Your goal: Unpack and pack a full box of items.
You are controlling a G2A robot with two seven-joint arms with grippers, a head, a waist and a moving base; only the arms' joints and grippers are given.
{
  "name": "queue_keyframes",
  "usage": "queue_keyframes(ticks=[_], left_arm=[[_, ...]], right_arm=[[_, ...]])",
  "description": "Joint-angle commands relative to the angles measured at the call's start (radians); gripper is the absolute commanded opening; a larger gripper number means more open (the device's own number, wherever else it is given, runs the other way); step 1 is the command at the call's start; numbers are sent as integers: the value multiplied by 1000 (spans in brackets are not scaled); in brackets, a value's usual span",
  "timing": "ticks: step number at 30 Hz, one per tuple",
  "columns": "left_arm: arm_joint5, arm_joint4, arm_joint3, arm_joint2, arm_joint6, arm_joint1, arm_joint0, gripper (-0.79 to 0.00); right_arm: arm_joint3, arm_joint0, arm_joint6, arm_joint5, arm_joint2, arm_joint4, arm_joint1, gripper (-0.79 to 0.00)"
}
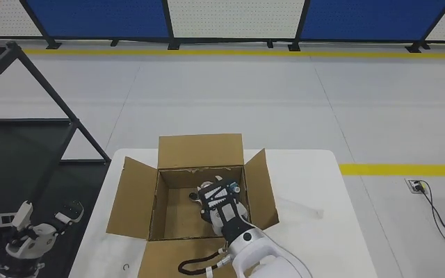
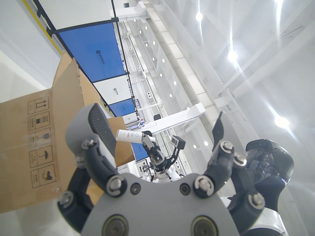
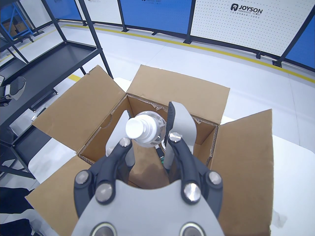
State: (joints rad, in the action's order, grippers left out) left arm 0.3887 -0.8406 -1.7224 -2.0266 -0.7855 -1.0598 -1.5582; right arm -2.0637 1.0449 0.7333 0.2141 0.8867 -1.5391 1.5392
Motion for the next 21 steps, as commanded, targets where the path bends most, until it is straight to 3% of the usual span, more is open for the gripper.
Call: queue_keyframes(ticks=[1,5,10,14,21], left_arm=[[0,0,0,0,0,0,0,0],[0,0,0,0,0,0,0,0],[0,0,0,0,0,0,0,0],[0,0,0,0,0,0,0,0],[0,0,0,0,0,0,0,0]], right_arm=[[13,11,-31,-10,-3,-7,0,-785],[-62,23,-56,3,28,-2,2,-785],[-286,128,-28,4,108,-81,-12,-785],[-286,161,-105,36,197,-94,-15,-785],[-286,240,-112,69,398,-103,-24,-785]])
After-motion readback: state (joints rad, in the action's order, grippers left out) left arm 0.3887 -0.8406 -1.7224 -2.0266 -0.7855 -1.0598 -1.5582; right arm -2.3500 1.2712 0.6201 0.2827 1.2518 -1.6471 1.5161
